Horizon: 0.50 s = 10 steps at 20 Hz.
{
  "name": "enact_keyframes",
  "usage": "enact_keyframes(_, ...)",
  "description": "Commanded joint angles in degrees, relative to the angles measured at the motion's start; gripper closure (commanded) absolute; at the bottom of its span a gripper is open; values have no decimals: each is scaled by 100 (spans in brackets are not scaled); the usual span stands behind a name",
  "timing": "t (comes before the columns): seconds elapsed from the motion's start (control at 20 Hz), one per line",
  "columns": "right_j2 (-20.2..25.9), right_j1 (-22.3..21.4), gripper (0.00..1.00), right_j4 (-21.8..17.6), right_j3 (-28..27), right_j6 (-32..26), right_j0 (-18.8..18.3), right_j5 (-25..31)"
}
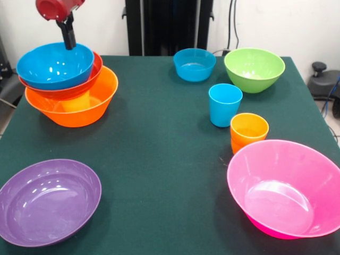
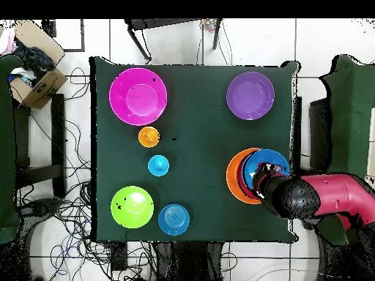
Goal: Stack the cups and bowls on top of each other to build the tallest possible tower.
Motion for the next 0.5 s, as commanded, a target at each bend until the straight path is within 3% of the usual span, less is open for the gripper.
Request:
enact_keyframes(0.05,-187,-307,100,170,511,665,379,-119)
enact_keyframes(0.25,-274,-543,100,375,814,1403,695,-438)
enact_keyframes(0.5,-713,-569,100,485,1013,2560,1410,-1142)
